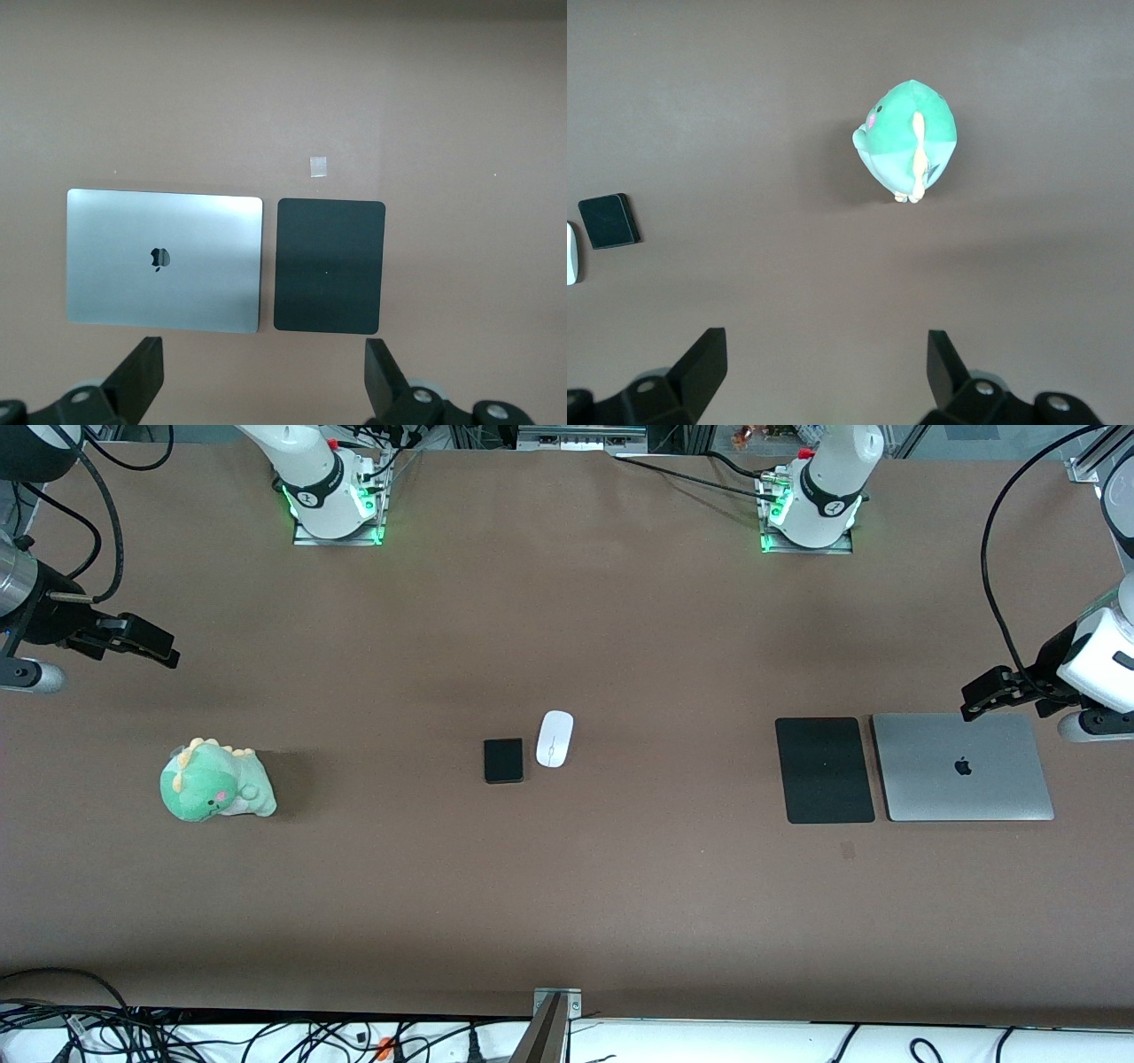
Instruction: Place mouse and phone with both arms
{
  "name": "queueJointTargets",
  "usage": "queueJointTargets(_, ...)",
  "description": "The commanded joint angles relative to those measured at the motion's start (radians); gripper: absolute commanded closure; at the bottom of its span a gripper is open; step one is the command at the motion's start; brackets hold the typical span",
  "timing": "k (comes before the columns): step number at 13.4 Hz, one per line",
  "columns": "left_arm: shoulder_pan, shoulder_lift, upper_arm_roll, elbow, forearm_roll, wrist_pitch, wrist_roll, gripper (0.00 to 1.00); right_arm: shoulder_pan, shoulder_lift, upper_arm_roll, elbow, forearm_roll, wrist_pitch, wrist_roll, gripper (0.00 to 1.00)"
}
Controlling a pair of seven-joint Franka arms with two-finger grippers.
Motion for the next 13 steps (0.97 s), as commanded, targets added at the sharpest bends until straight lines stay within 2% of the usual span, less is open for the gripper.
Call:
queueJointTargets(1, 0.005, 0.008, -0.007, 0.021, 0.004, -0.022, -0.024, 0.00, -0.012, 0.008, 0.011, 0.028, -0.013, -0.025, -0.011, 0.00)
queueJointTargets(13, 0.005, 0.008, -0.008, 0.030, 0.002, -0.022, -0.031, 0.00, -0.012, 0.008, 0.011, 0.028, -0.013, -0.028, -0.010, 0.00)
